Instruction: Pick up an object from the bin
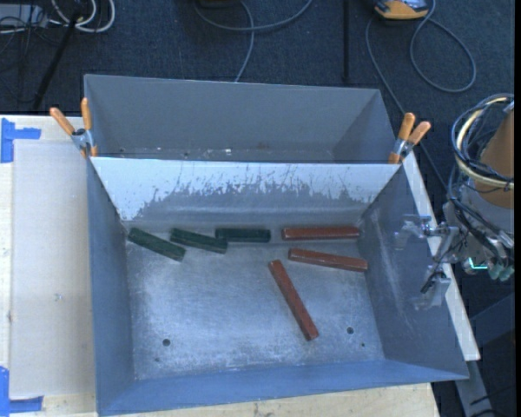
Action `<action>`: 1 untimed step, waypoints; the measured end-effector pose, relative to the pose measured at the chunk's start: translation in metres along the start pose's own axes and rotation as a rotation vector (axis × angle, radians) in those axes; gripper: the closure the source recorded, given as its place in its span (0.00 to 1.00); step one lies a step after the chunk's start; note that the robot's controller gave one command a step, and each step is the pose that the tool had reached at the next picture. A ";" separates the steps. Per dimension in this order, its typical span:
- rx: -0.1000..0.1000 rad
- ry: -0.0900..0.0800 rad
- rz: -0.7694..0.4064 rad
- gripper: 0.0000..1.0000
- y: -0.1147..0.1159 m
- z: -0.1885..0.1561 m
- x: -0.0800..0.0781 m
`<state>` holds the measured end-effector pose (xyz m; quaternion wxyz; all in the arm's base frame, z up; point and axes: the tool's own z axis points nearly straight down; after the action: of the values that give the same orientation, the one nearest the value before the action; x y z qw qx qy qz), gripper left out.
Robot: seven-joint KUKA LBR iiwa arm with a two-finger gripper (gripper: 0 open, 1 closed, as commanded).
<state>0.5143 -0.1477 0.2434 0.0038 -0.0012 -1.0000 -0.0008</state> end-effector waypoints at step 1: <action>0.000 -0.004 -0.225 0.00 0.000 0.177 -0.078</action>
Offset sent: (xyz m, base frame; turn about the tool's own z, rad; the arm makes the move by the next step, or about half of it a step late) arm 0.0769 -0.0016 -0.1734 -0.2236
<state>0.5906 -0.1472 0.0654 0.0019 0.1109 -0.9938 -0.0013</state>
